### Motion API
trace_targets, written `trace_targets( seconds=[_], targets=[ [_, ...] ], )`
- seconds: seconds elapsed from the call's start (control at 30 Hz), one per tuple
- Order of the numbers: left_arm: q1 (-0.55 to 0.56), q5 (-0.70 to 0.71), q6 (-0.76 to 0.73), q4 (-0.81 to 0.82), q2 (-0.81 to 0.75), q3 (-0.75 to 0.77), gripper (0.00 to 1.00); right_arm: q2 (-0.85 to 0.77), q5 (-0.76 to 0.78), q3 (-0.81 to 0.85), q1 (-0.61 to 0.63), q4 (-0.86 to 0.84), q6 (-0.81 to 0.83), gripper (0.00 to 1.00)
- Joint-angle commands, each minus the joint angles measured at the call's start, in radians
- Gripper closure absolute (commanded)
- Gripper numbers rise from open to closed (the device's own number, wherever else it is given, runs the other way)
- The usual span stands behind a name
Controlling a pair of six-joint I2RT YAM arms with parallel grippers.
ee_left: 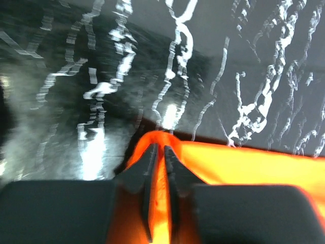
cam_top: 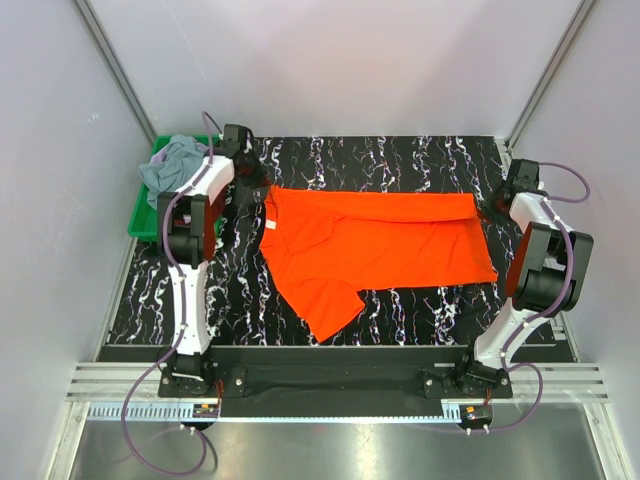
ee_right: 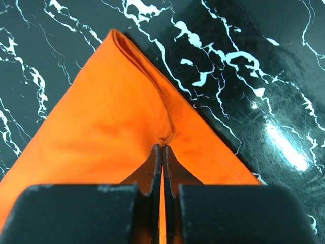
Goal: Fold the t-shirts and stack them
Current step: Fold the tshirt
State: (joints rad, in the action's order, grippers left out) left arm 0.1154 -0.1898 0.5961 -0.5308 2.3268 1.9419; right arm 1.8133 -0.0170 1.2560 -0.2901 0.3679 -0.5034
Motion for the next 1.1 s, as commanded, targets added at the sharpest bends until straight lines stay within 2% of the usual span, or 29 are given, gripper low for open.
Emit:
trace_targets(
  seconds=[0.0, 0.03, 0.13, 0.3, 0.5, 0.67, 0.8, 0.93, 1.03, 1.07],
  targets=[
    [0.0, 0.105, -0.027, -0.026, -0.101, 0.048, 0.8, -0.051, 0.02, -0.006, -0.007, -0.046, -0.006, 1.0],
    [0.003, 0.127, -0.051, -0.029, -0.109, 0.042, 0.76, -0.049, 0.02, -0.007, -0.007, -0.047, -0.007, 1.0],
    [0.023, 0.173, -0.099, -0.037, -0.124, 0.049, 0.7, -0.051, 0.02, -0.012, -0.007, -0.05, -0.009, 1.0],
    [0.049, 0.061, -0.151, 0.006, -0.113, 0.037, 0.58, -0.051, 0.02, -0.009, -0.007, -0.047, -0.009, 1.0],
    [0.067, 0.064, -0.197, 0.011, -0.077, 0.031, 0.49, -0.057, 0.02, -0.009, -0.007, -0.046, -0.009, 1.0],
    [0.087, 0.085, -0.271, -0.069, 0.029, 0.141, 0.46, -0.052, 0.019, -0.007, -0.007, -0.049, -0.009, 1.0],
    [0.087, 0.136, -0.269, -0.124, 0.081, 0.213, 0.47, -0.049, 0.02, -0.004, -0.007, -0.046, -0.007, 1.0],
    [0.087, 0.162, -0.265, -0.129, 0.092, 0.218, 0.52, -0.048, 0.02, 0.002, -0.009, -0.047, -0.007, 1.0],
    [0.086, 0.167, -0.262, -0.139, 0.094, 0.229, 0.65, -0.045, 0.02, 0.005, -0.014, -0.046, -0.011, 1.0],
    [0.084, 0.171, -0.259, -0.144, 0.094, 0.23, 0.81, -0.046, 0.02, 0.005, -0.014, -0.046, -0.009, 1.0]
  ],
)
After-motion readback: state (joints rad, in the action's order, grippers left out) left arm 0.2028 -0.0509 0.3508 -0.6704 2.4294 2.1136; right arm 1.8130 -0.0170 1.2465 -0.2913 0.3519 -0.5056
